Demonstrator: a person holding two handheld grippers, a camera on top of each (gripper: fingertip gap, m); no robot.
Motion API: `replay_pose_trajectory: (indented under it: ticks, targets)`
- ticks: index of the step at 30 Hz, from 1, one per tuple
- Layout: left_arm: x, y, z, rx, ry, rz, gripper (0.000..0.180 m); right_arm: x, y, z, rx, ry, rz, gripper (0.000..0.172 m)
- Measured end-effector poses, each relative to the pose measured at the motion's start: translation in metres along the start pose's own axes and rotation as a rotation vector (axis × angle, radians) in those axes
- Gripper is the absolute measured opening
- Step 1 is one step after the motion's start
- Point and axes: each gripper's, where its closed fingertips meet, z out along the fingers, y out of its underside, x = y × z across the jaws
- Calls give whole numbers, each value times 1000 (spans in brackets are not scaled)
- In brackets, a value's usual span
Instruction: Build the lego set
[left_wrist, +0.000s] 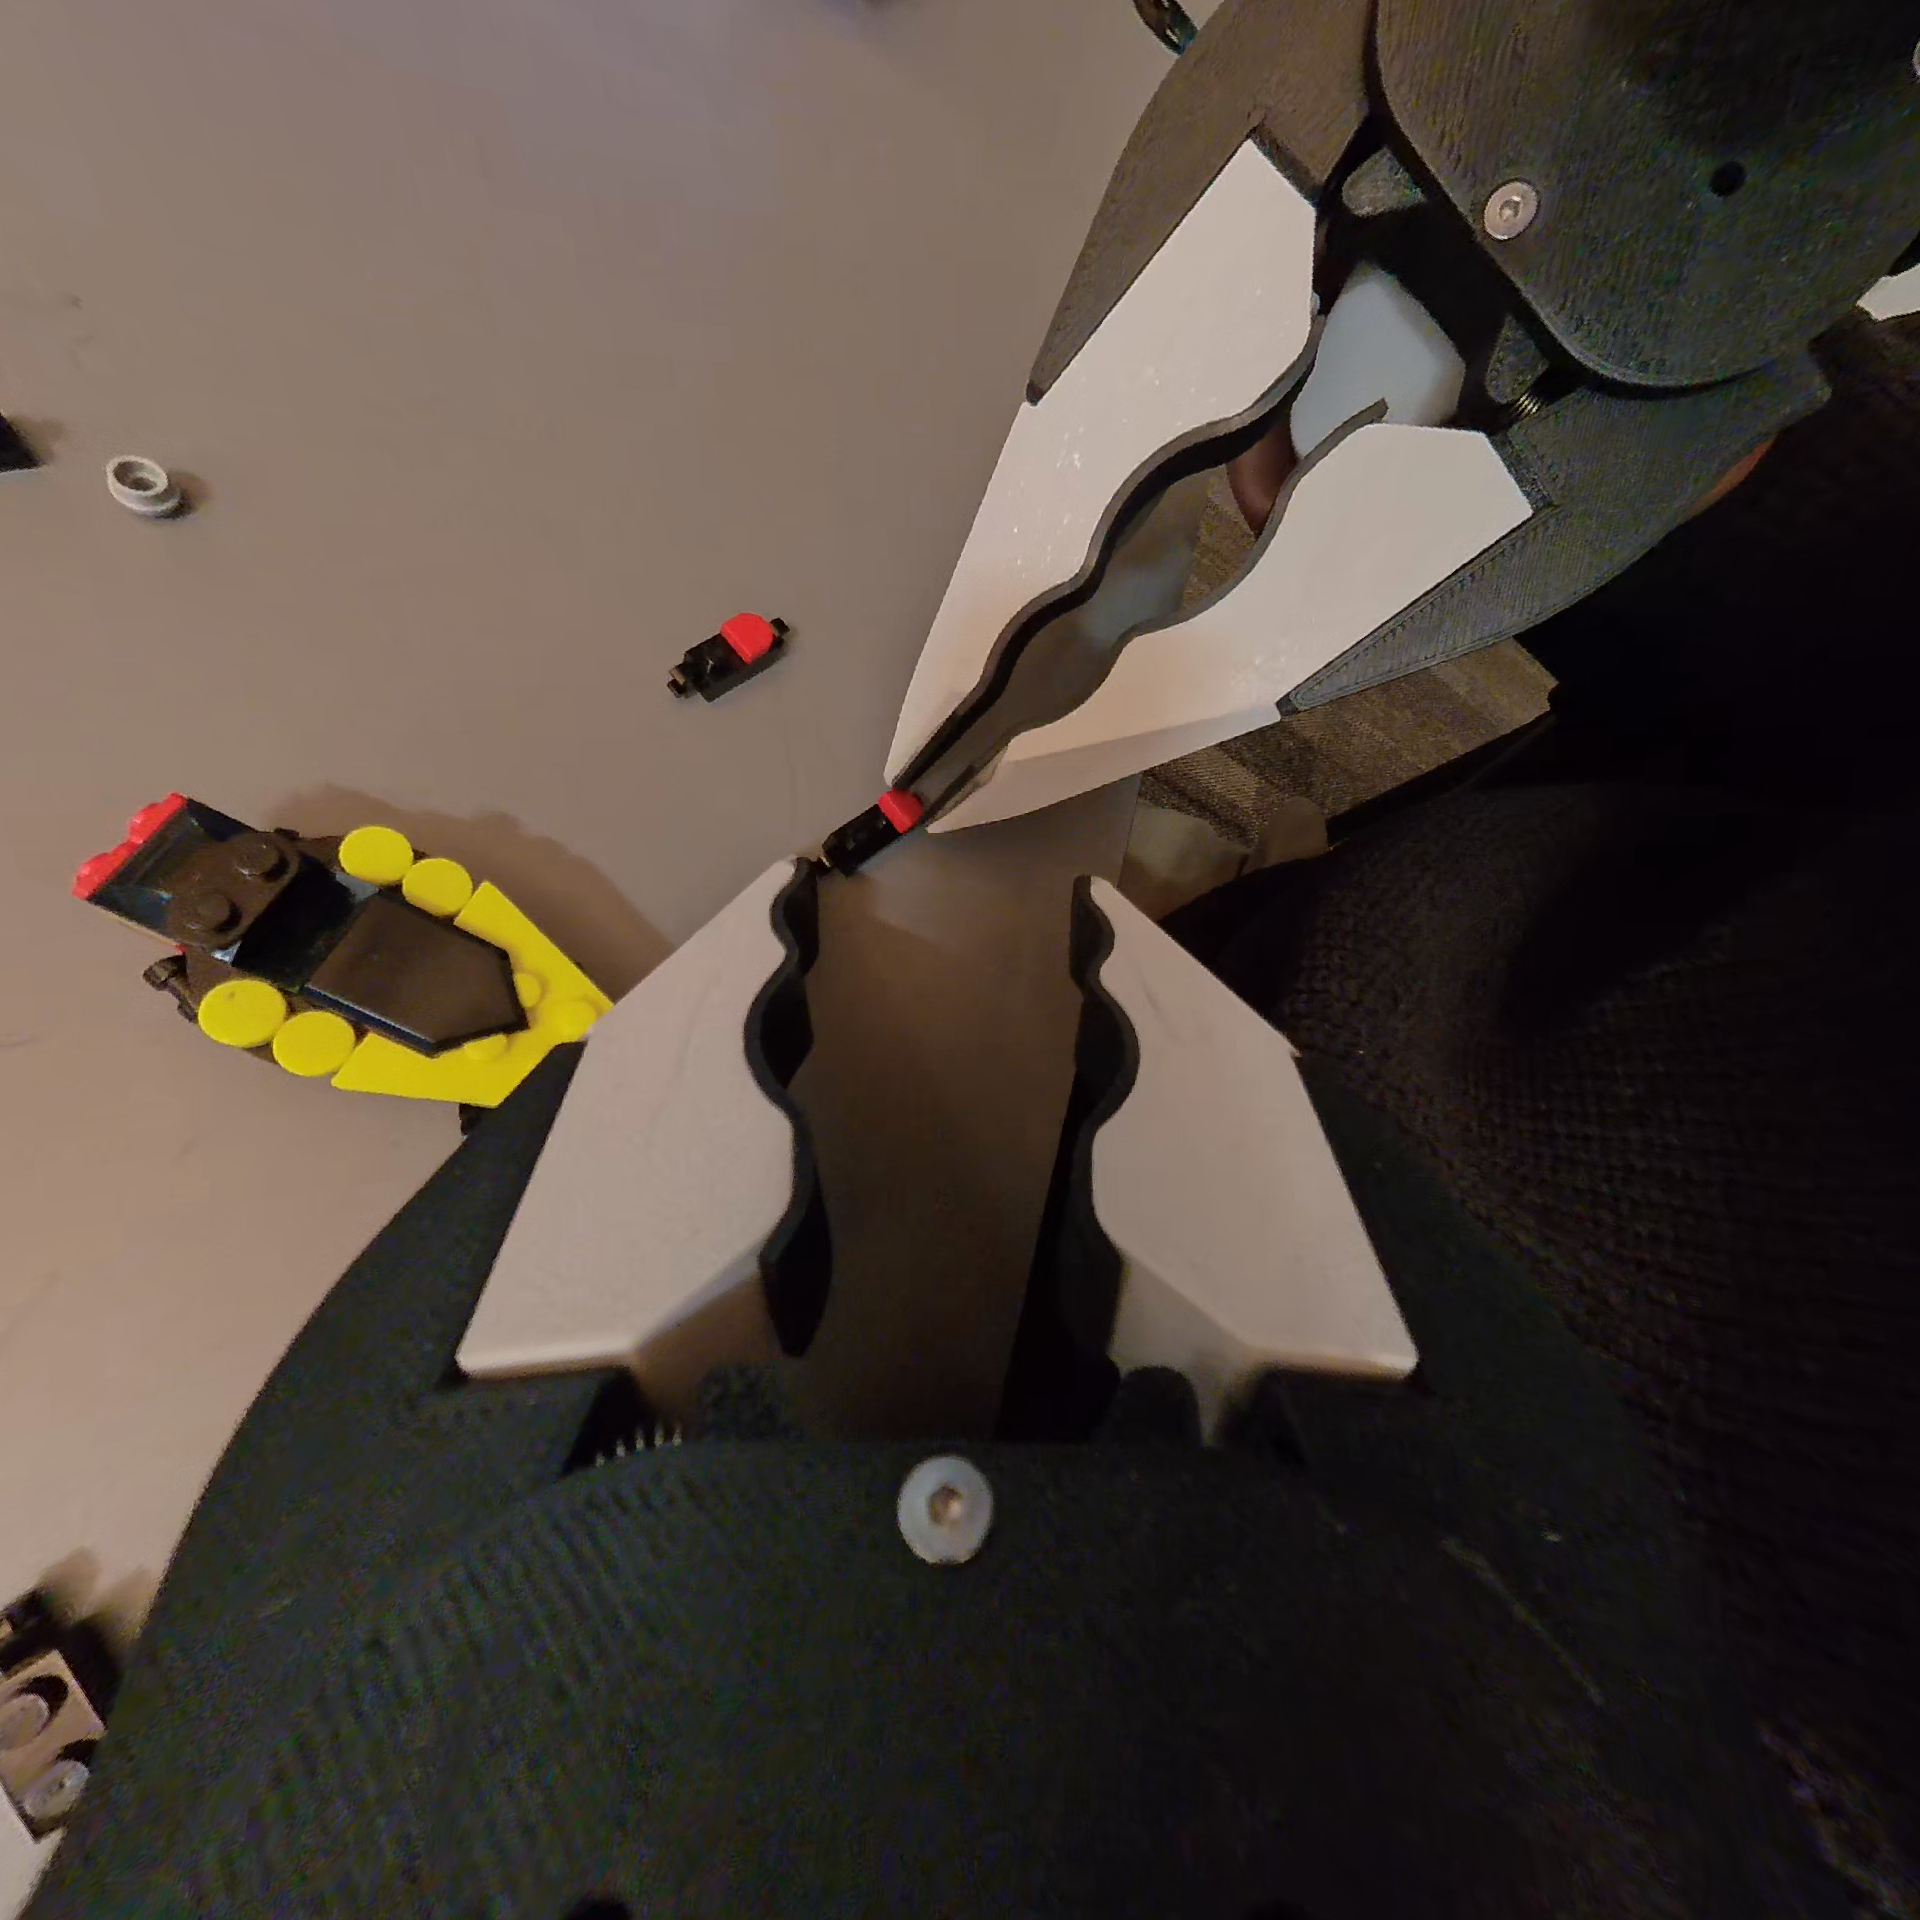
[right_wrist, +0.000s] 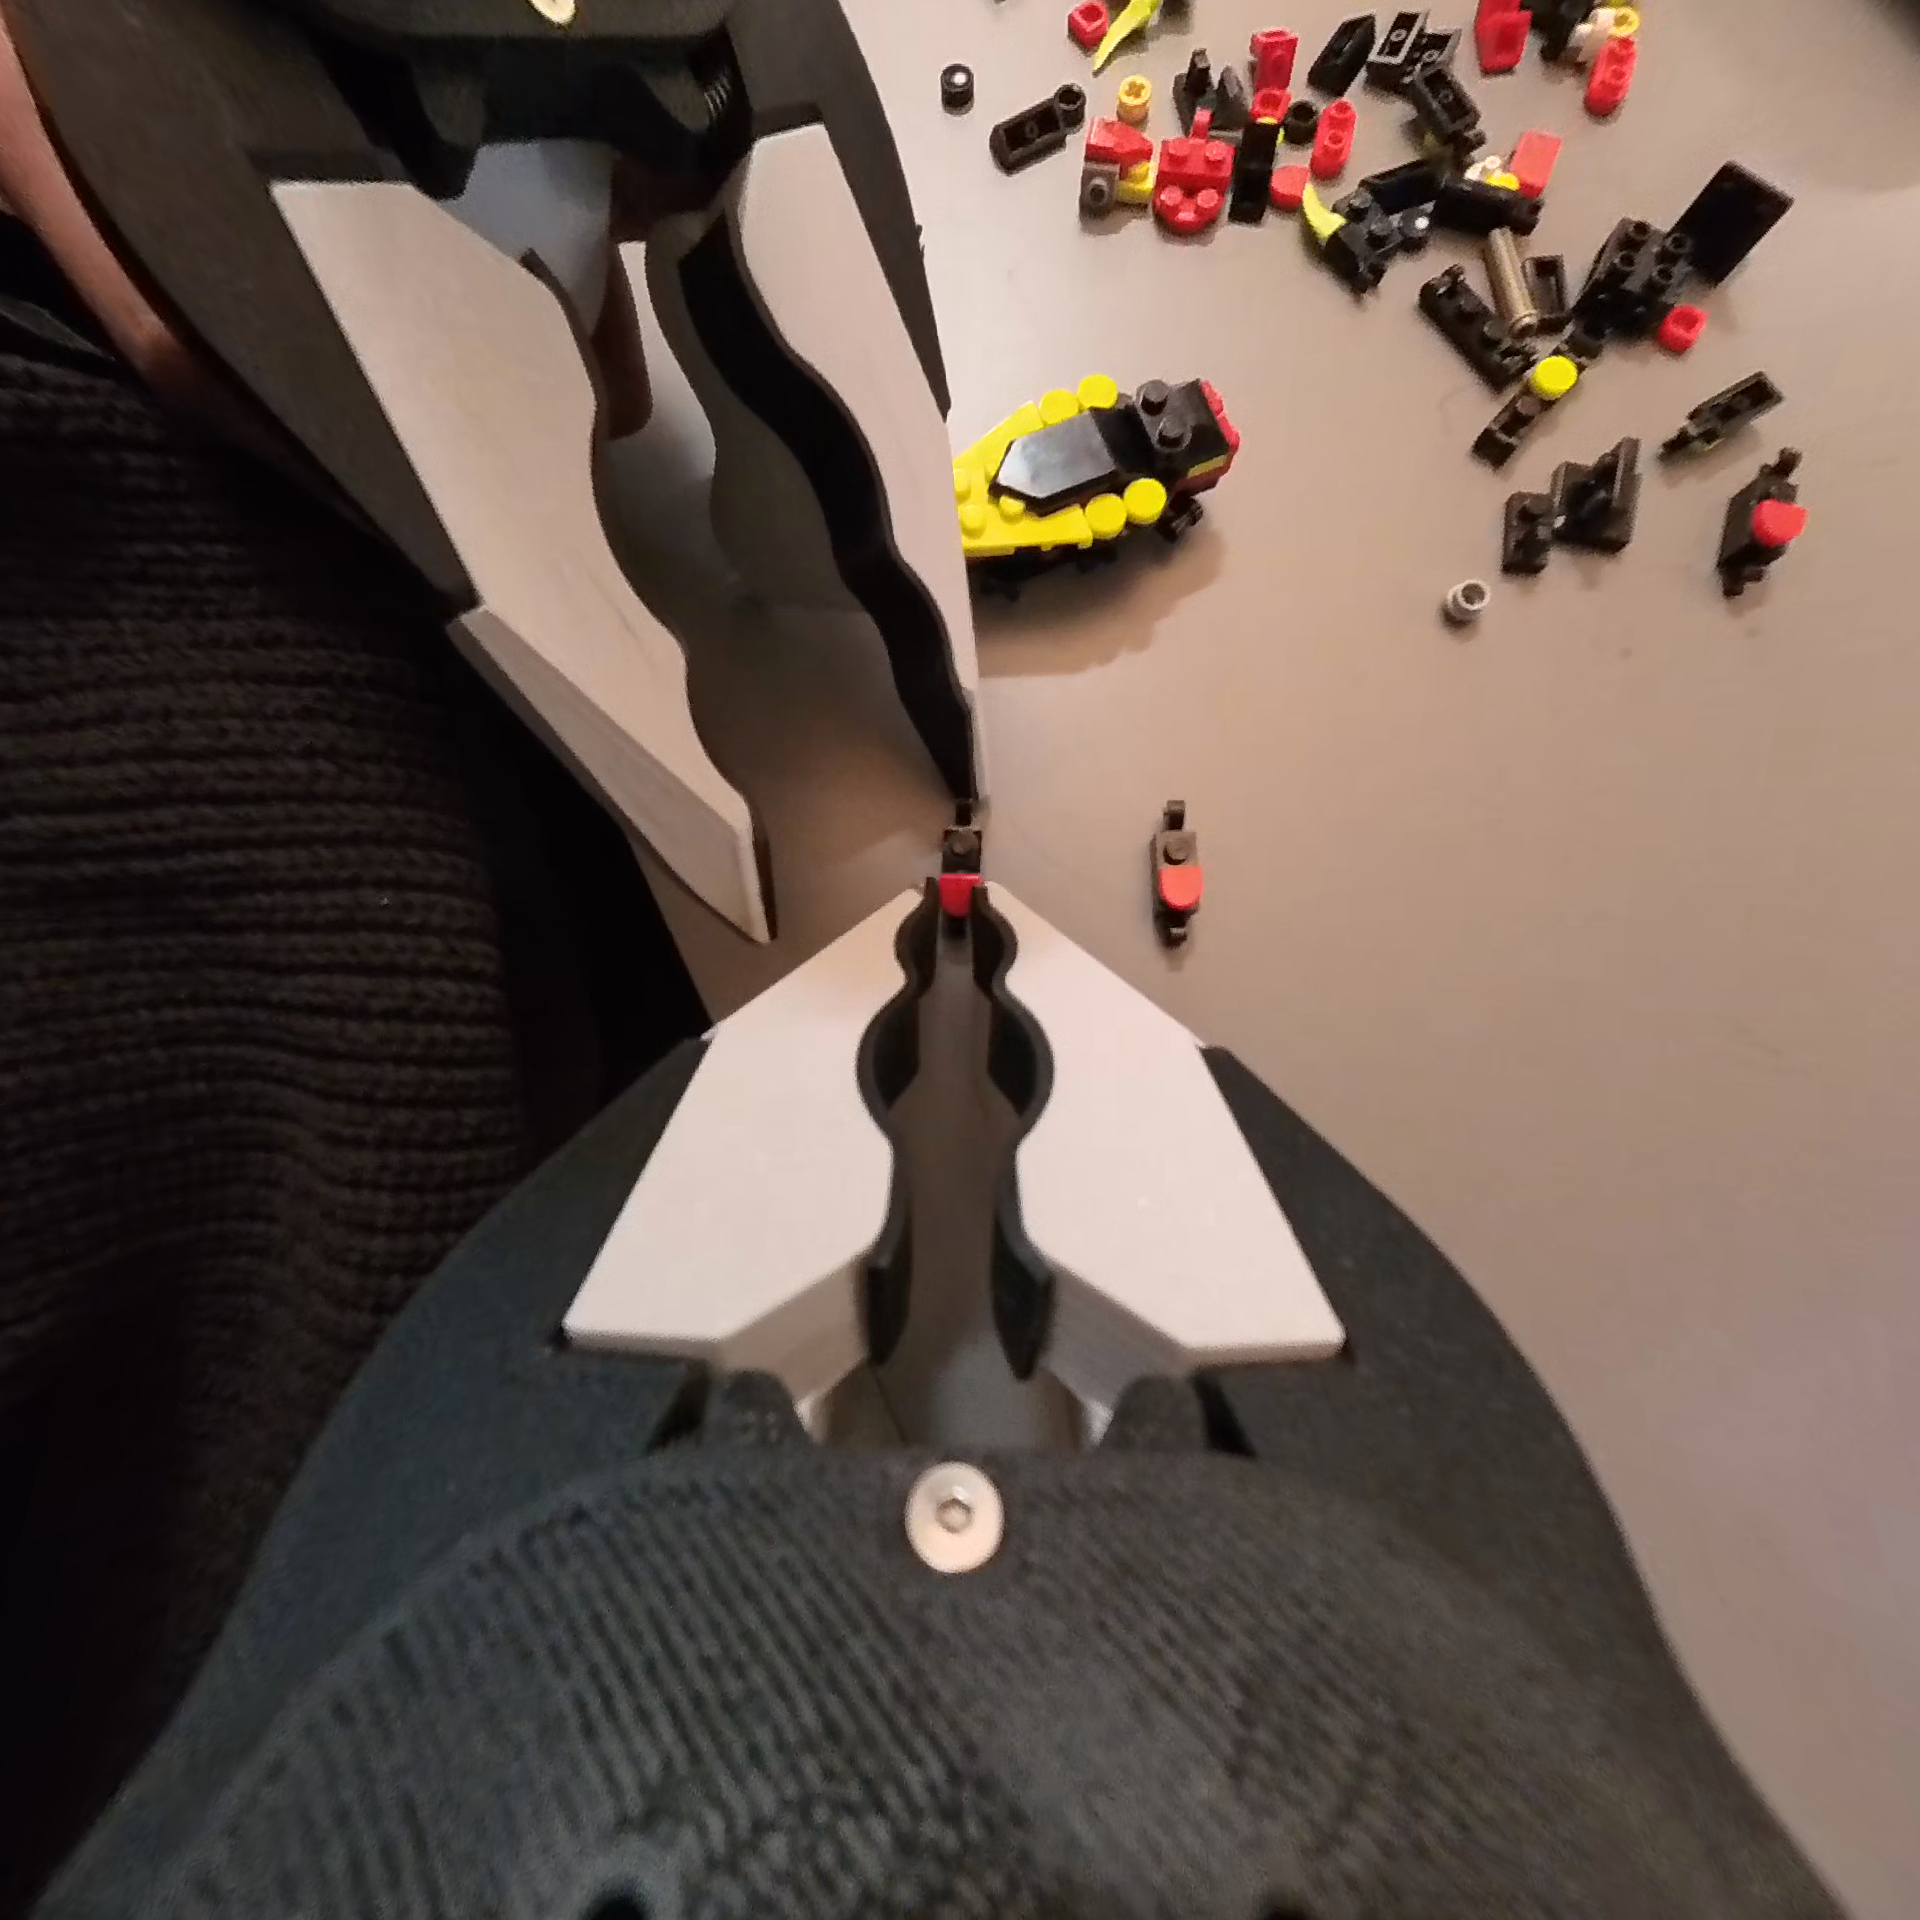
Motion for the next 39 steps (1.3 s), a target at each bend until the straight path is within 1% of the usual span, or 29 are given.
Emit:
replay_pose_trajectory:
  ticks: [14, 22, 26, 31, 36, 39]
  targets:
    - [-1, 0, 0, 0, -5, 0, 47, 1, -1, 1, -33, 2, 9, 5]
    - [-3, 1, 0, -11, -26, 8, 41, 0, -1, 2, -131, -13, 65, 5]
    - [-3, 1, 0, -7, -28, 9, 40, 0, 0, 3, -202, -25, 86, 5]
    - [-4, 1, 0, -3, -30, 0, 40, -1, 1, 3, -292, -44, 29, 5]
    - [-4, 1, 0, 1, -32, -4, 40, -1, 2, 4, -349, -56, -70, 5]
    - [-4, 0, 0, 4, -29, -12, 40, -1, 4, 6, -373, -67, -95, 5]
